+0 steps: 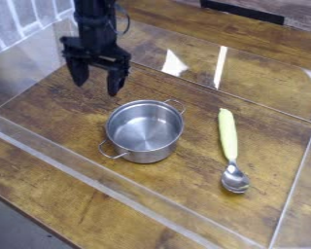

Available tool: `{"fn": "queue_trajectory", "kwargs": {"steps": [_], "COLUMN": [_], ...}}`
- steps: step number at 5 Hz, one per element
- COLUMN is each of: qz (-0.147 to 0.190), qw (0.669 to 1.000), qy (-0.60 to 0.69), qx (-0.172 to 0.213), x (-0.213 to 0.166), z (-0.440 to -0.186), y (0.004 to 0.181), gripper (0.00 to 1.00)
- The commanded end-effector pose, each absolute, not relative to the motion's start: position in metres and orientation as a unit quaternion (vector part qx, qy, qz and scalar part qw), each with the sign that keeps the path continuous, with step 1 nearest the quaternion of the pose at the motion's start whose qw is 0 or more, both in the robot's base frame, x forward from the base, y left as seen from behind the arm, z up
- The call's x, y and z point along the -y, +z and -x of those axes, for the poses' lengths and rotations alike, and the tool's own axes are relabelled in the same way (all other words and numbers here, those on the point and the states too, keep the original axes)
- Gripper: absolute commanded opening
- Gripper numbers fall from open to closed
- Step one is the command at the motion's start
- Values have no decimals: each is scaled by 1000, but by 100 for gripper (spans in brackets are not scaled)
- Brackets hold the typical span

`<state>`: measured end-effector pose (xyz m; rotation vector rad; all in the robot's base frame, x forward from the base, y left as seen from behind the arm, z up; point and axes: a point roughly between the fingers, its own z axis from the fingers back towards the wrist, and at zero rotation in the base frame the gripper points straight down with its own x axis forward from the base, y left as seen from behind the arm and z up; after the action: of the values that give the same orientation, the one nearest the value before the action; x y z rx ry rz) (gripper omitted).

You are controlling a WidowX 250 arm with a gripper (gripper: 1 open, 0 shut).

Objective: Move the green spoon to the right

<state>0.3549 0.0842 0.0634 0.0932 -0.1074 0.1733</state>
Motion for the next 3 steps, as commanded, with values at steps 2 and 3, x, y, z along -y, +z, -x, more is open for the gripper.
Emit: {"fn": "queue_trajectory", "kwargs": {"steps": [2,3], "qz": [-40,-34], "qw": [984,983], "qy": [166,169], "qx": [59,58], "x": [-43,-2], "z": [-344,-351], "y": [82,100], "gripper": [100,100]}}
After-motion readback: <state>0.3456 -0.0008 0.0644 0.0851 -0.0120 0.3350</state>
